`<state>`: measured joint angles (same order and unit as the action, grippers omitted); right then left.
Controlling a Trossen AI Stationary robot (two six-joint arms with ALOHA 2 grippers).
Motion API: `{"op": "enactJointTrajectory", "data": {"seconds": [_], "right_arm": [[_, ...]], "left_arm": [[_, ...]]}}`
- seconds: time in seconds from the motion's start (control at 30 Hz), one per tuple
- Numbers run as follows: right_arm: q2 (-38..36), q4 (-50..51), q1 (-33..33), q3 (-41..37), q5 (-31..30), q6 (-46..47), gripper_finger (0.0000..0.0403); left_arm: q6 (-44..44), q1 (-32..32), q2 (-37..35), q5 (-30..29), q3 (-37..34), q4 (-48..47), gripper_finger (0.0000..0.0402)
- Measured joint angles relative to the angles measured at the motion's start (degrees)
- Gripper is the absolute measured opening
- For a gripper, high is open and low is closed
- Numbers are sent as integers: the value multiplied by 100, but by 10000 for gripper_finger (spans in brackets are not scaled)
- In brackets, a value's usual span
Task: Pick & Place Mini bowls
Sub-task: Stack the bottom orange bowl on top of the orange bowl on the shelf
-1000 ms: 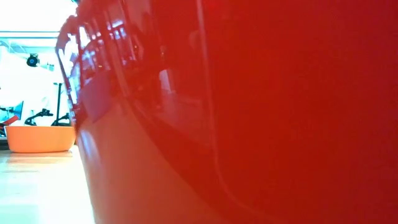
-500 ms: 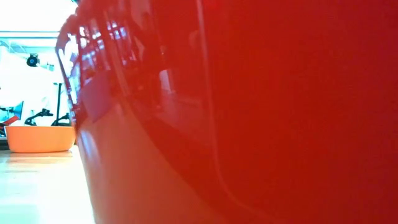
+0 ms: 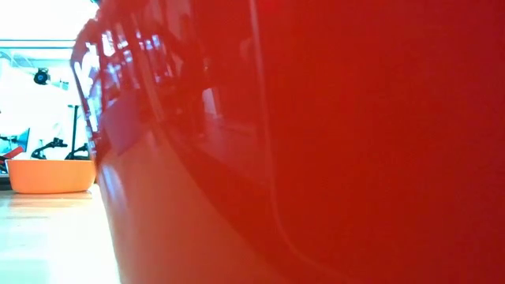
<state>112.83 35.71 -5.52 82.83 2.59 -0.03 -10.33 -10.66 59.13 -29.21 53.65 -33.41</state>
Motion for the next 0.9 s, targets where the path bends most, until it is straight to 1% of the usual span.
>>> {"op": "enactJointTrajectory", "data": {"seconds": [0.13,0.23,0.33,0.47,0.53,0.57,0.63,0.8,0.9], "right_arm": [[-265,109,0,56,-58,-1,114],[-536,221,4,114,-150,-2,103],[-886,304,2,140,-172,-2,81],[-1369,406,60,140,-361,-1,36],[-1659,451,130,139,-538,0,16],[-1793,521,180,133,-649,4,13],[-2088,618,300,129,-880,112,11],[-2679,754,759,44,-1783,402,9],[-2932,783,1036,41,-1932,476,9]], "left_arm": [[-20,1,0,0,0,-2,0],[-24,-1,0,-2,0,-9,0],[-87,1,0,0,0,-27,0],[-220,-1,0,0,-2,-117,0],[-323,0,-2,0,-2,-188,0],[-387,0,-2,0,-2,-211,0],[-525,-1,-2,-1,-2,-267,0],[-922,-1,-7,0,-2,-489,0],[-1243,-8,-23,0,-2,-747,0]]}}
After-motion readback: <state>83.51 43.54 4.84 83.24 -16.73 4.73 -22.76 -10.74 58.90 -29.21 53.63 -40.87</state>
